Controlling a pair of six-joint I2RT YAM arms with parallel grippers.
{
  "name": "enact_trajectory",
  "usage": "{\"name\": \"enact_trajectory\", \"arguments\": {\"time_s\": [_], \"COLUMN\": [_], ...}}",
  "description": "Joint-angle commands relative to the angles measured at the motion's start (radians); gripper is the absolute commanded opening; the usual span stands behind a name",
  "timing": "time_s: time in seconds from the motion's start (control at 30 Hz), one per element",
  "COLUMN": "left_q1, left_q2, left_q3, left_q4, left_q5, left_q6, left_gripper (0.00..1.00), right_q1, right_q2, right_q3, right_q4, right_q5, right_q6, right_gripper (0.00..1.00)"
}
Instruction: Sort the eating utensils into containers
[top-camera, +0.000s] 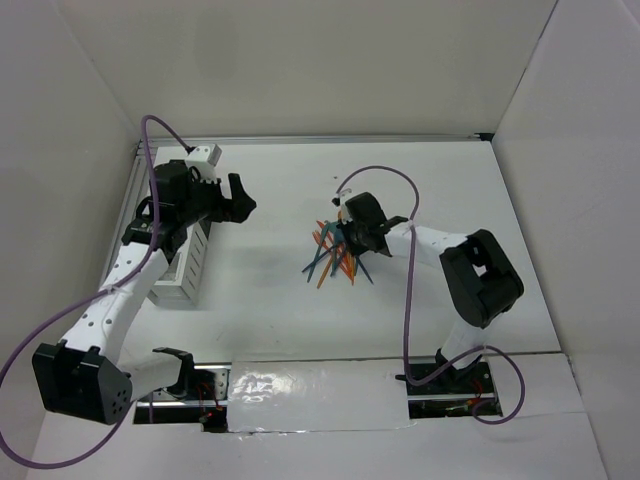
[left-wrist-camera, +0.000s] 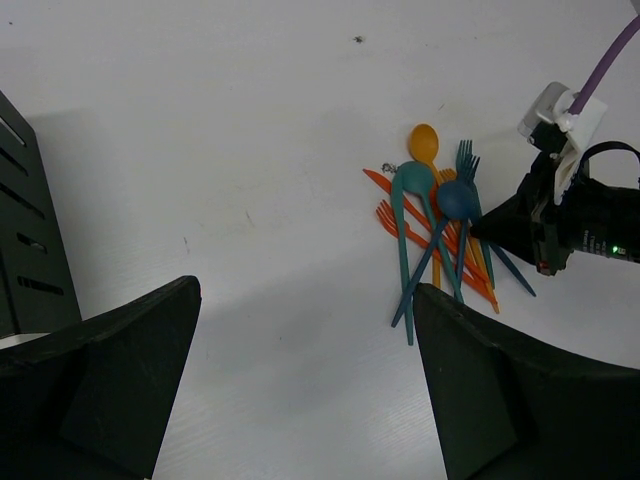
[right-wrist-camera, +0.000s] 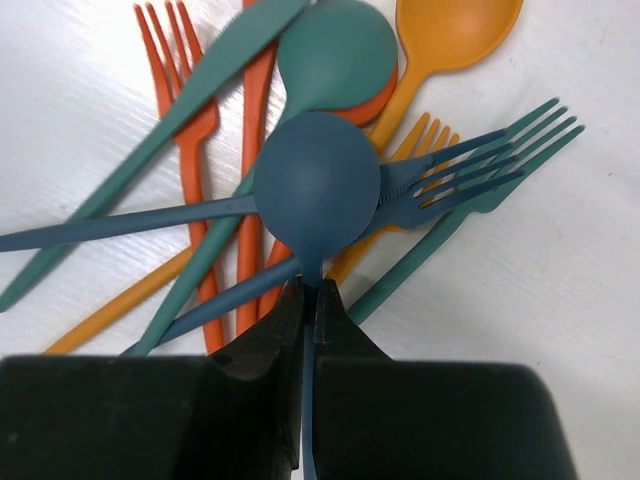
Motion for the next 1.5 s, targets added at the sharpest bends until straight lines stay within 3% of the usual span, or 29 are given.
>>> {"name": "enact_trajectory", "arguments": {"time_s": [0.0, 0.17, 0.37, 0.43, 0.73, 0.9, 1.0, 1.13, 1.23, 1.47], "left_q1": [-0.001, -0.005, 0.014, 0.028, 0.201, 0.239, 0.25, 0.265, 0.275, 0.281], "left_q2": [-0.032, -0.04, -0.095, -0.116, -0.29, -0.322, -0.328, -0.349, -0.324, -0.25], "left_q3": [0.039, 0.051, 0.068, 0.067, 0.021, -0.018, -0.027, -0.062, -0.076, -0.071], "left_q4": [0.022, 0.01, -0.044, -0.052, -0.035, 0.011, 0.049, 0.129, 0.167, 0.194], "left_q5": [0.008, -0.015, -0.166, -0.211, -0.28, -0.239, -0.101, 0.146, 0.264, 0.373], "left_q6": [0.016, 0.01, -0.066, -0.117, -0.2, -0.163, -0.1, -0.036, -0.016, -0.042], "left_gripper": [1.0, 1.0, 1.0, 1.0, 1.0, 1.0, 1.0, 1.0, 1.0, 1.0], "right_q1": [0.007, 0.01, 0.01, 0.022, 0.067, 0.094, 0.117, 0.125, 0.145, 0.205], "right_q2": [-0.087, -0.291, -0.327, -0.266, 0.214, 0.47, 0.561, 0.532, 0.414, 0.282], "right_q3": [0.07, 0.084, 0.135, 0.206, 0.726, 1.072, 1.188, 1.112, 0.899, 0.727], "right_q4": [-0.033, 0.059, 0.442, 0.561, 0.716, 0.685, 0.635, 0.605, 0.605, 0.555], "right_q5": [-0.032, -0.102, -0.343, -0.366, -0.539, -0.627, -0.722, -0.82, -0.842, -0.765], "right_q6": [0.013, 0.069, 0.059, 0.048, 0.103, 0.157, 0.154, 0.145, 0.085, -0.01], "right_gripper": [0.0, 0.0, 0.0, 0.0, 0.0, 0.0, 0.0, 0.0, 0.0, 0.0]}}
